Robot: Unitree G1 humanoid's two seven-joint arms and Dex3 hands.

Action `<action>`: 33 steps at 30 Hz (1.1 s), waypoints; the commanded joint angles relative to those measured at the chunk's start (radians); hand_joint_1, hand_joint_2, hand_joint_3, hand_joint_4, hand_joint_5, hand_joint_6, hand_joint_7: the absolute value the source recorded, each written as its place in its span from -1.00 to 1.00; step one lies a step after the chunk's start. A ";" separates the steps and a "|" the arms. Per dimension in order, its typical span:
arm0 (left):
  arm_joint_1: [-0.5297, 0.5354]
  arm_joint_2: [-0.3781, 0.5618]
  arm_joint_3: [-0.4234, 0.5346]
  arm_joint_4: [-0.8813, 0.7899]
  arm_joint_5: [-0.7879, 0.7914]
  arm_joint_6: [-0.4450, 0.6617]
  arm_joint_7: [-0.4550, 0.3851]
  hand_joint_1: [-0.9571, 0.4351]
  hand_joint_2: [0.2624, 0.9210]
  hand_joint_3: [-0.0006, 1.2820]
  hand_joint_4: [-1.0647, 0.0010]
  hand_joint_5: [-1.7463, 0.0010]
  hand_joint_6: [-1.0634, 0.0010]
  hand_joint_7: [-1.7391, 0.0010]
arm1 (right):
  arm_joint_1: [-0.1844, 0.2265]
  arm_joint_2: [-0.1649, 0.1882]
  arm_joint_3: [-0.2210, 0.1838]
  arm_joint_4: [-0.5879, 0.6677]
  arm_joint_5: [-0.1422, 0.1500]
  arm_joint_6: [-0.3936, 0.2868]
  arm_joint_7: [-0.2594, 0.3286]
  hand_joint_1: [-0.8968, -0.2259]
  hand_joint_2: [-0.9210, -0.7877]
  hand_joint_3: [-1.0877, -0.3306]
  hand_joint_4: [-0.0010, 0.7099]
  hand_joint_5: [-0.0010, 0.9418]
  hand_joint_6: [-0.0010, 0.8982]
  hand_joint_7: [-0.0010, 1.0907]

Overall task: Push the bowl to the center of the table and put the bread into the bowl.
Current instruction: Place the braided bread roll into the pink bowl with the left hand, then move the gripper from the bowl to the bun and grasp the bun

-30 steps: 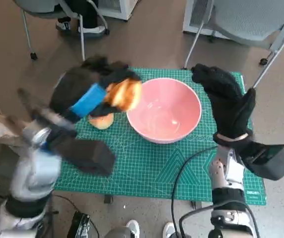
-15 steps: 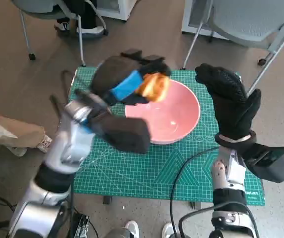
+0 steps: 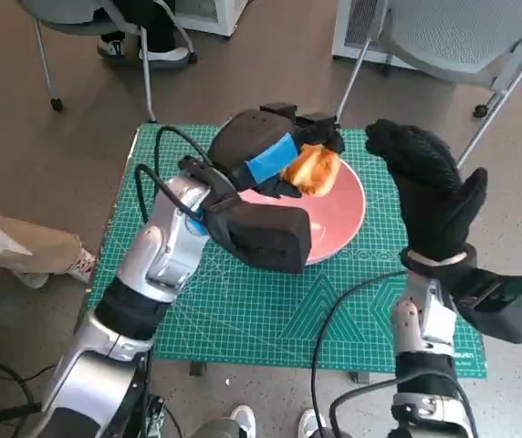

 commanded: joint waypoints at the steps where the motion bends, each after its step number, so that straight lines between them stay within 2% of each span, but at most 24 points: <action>1: -0.011 0.005 0.000 0.005 -0.038 0.008 -0.070 0.16 0.74 -0.90 0.51 0.76 0.35 0.51 | 0.026 -0.004 0.000 -0.005 -0.003 0.016 -0.013 -0.25 -1.00 -0.14 -0.34 -0.99 -0.88 0.03; 2: -0.010 0.010 0.000 -0.001 -0.045 0.016 -0.095 0.13 0.69 -0.92 0.56 0.81 0.37 0.59 | 0.027 -0.004 0.000 -0.007 -0.004 0.017 -0.015 -0.25 -1.00 -0.14 -0.34 -0.99 -0.88 0.03; 5: -0.016 0.028 -0.002 -0.022 -0.063 0.054 -0.189 0.05 0.63 -0.96 0.87 0.95 0.54 0.85 | 0.028 -0.004 0.000 -0.010 -0.006 0.017 -0.019 -0.25 -1.00 -0.14 -0.34 -0.99 -0.88 0.02; 9: -0.018 0.041 0.000 -0.034 -0.076 0.066 -0.247 0.00 0.59 -0.98 0.97 0.99 0.60 0.93 | 0.025 -0.004 -0.001 -0.005 -0.008 0.014 -0.022 -0.26 -1.00 -0.14 -0.34 -0.99 -0.87 0.02; 23: 0.047 0.094 0.049 -0.113 -0.114 0.022 -0.239 -0.23 0.56 -0.99 1.00 1.00 0.66 0.98 | 0.019 0.006 0.003 0.016 -0.005 0.009 -0.015 -0.26 -1.00 -0.14 -0.34 -0.99 -0.86 0.01; 28: 0.080 0.131 0.088 -0.165 -0.144 0.016 -0.244 -0.30 0.58 -0.99 1.00 1.00 0.66 0.98 | 0.022 0.009 0.007 0.015 -0.005 0.008 -0.011 -0.26 -1.00 -0.14 -0.33 -0.99 -0.85 0.00; 33: 0.129 0.210 0.167 -0.217 -0.192 -0.007 -0.251 -0.33 0.59 -0.99 1.00 1.00 0.67 0.99 | 0.027 0.009 0.011 0.008 -0.005 0.009 -0.008 -0.26 -1.00 -0.14 -0.31 -0.98 -0.85 0.00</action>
